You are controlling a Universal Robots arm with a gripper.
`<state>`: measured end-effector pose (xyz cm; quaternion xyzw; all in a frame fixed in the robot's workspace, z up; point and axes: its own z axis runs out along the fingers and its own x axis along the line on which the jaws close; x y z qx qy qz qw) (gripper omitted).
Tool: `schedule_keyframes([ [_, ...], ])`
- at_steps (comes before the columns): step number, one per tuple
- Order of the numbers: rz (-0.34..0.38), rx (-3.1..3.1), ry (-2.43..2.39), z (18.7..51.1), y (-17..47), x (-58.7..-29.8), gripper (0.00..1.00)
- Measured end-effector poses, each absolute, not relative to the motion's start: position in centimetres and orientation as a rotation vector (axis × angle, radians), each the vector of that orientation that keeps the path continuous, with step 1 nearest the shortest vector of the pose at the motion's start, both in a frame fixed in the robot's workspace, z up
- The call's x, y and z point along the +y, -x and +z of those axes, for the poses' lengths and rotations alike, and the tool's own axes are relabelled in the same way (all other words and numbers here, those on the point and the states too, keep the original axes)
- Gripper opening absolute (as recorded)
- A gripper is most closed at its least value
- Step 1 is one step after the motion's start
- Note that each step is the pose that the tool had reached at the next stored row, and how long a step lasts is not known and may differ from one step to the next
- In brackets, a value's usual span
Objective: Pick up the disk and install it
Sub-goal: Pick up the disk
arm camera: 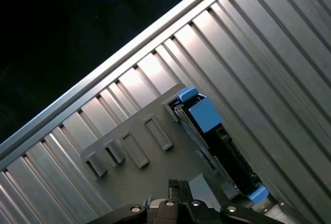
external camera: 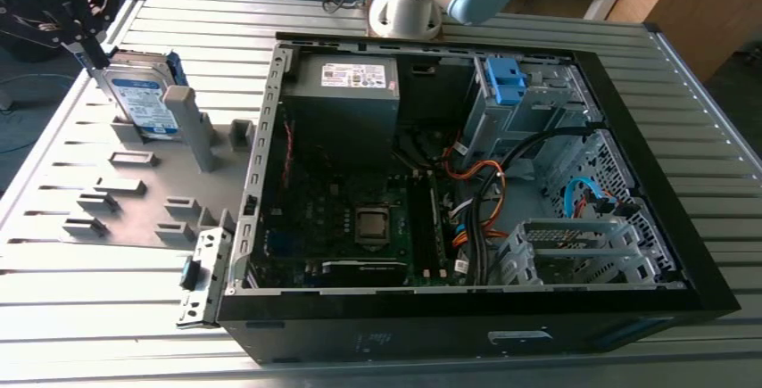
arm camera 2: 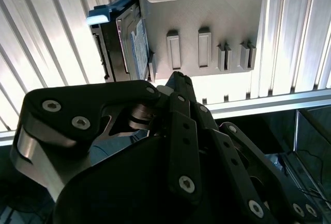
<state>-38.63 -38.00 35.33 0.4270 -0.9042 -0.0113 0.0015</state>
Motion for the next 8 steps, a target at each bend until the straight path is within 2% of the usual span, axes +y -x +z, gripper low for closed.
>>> schedule_keyframes([
  [8,-0.035,-2.829,-1.357,35.33,38.63,-38.0,0.11],
])
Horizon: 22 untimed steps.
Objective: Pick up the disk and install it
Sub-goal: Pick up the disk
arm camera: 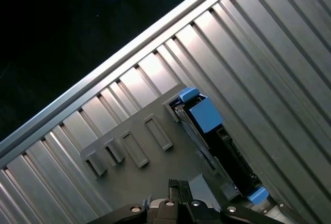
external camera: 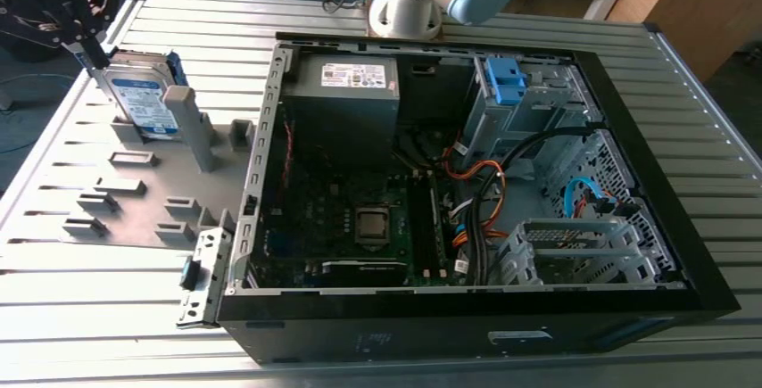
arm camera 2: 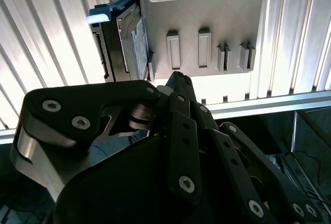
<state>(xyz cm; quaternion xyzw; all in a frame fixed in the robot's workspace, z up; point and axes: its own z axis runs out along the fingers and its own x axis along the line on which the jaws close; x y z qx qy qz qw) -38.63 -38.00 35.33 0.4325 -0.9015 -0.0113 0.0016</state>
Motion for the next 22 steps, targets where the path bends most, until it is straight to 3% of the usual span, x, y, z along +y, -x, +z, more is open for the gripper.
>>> schedule_keyframes([
  [22,-0.035,-2.805,-1.407,35.33,38.63,-38.0,0.11],
])
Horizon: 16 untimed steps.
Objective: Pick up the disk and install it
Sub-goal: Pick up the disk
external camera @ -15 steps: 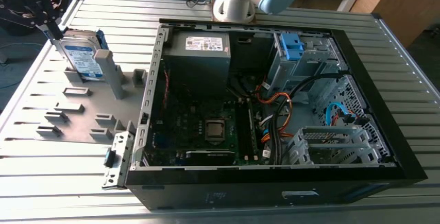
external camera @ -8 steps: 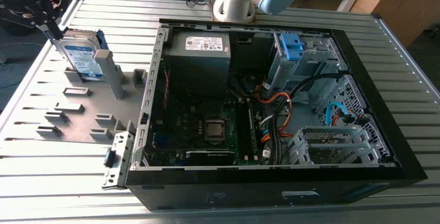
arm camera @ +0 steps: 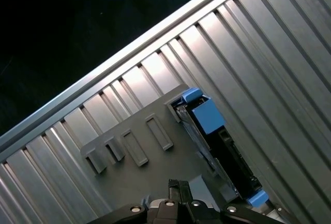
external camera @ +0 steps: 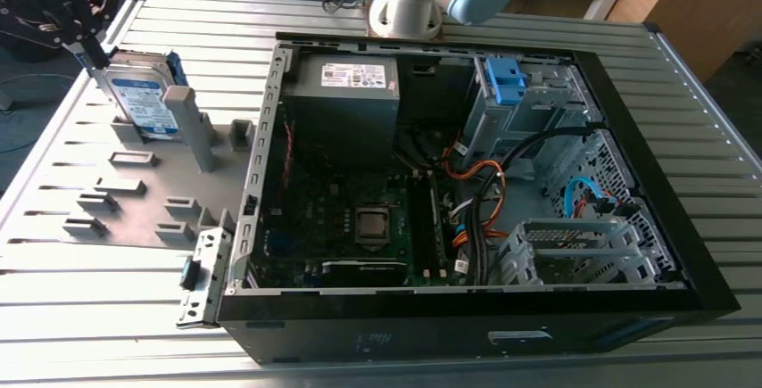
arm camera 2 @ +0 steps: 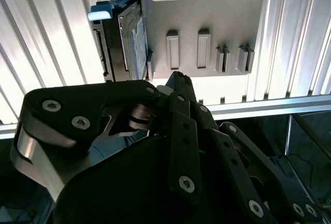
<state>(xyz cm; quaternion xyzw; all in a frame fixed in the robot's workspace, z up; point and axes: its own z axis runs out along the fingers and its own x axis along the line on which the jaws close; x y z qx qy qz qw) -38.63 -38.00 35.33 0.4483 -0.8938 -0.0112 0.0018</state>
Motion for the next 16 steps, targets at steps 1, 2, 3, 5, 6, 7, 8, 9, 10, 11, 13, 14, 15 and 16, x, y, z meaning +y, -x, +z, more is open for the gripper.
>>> schedule_keyframes([
  [1,-0.035,-2.804,-1.409,35.33,38.63,-38.0,0.11],
  [2,-0.035,-2.803,-1.411,35.33,38.63,-38.0,0.11],
  [3,-0.035,-2.801,-1.413,35.33,38.63,-38.0,0.11],
  [5,-0.035,-2.799,-1.418,35.33,38.63,-38.0,0.11],
  [6,-0.035,-2.798,-1.42,35.33,38.63,-38.0,0.11],
  [7,-0.035,-2.796,-1.423,35.33,38.63,-38.0,0.11],
  [8,-0.035,-2.795,-1.426,35.33,38.63,-38.0,0.11],
  [9,-0.035,-2.794,-1.428,35.33,38.63,-38.0,0.11],
  [10,-0.035,-2.793,-1.43,35.33,38.63,-38.0,0.11],
  [11,-0.035,-2.792,-1.432,35.33,38.63,-38.0,0.11],
  [13,-0.035,-2.79,-1.436,35.33,38.63,-38.0,0.11],
  [14,-0.035,-2.789,-1.438,35.33,38.63,-38.0,0.11],
  [15,-0.035,-2.787,-1.44,35.33,38.63,-38.0,0.11],
  [16,-0.035,-2.786,-1.443,35.33,38.63,-38.0,0.11],
])
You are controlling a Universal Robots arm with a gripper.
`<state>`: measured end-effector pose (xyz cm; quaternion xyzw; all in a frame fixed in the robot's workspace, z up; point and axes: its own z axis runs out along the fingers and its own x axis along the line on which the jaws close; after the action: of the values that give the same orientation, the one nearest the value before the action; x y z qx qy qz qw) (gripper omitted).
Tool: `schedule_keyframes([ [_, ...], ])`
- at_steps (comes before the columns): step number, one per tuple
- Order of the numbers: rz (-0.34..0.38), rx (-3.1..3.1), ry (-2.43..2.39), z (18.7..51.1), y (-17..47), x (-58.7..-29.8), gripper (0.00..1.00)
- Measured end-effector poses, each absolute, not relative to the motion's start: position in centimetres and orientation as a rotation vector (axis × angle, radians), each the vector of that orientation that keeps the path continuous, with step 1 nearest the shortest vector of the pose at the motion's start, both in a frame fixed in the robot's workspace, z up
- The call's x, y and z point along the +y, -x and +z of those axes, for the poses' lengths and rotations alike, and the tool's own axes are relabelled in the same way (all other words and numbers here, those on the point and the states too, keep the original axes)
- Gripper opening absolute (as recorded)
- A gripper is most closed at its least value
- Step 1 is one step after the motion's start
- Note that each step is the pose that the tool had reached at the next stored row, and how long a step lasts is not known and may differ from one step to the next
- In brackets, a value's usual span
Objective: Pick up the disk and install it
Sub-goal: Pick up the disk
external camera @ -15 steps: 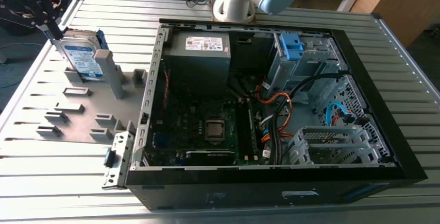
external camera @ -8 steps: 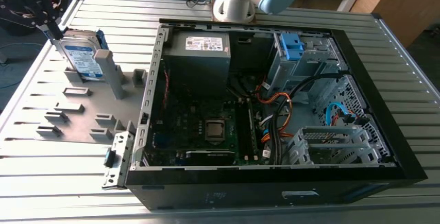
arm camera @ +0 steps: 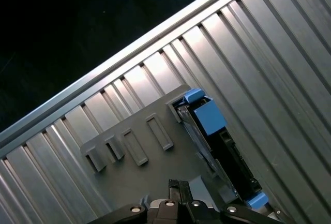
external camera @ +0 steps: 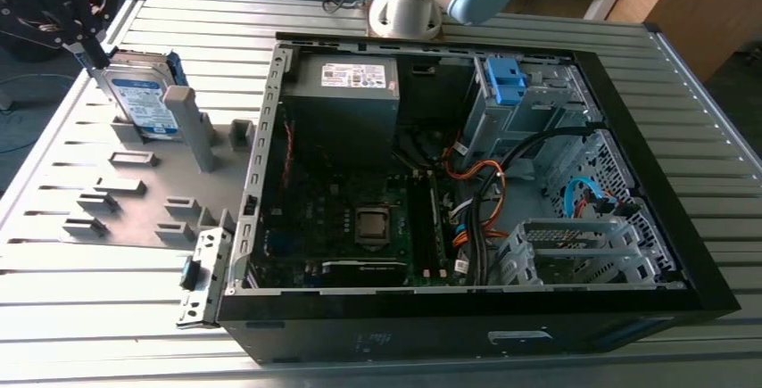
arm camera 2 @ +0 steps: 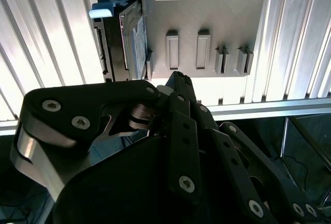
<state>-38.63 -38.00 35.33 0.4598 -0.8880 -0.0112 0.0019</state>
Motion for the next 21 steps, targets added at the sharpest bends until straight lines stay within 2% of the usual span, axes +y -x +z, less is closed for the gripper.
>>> schedule_keyframes([
  [21,-0.035,-2.764,-1.485,35.33,38.63,-38.0,0.11],
])
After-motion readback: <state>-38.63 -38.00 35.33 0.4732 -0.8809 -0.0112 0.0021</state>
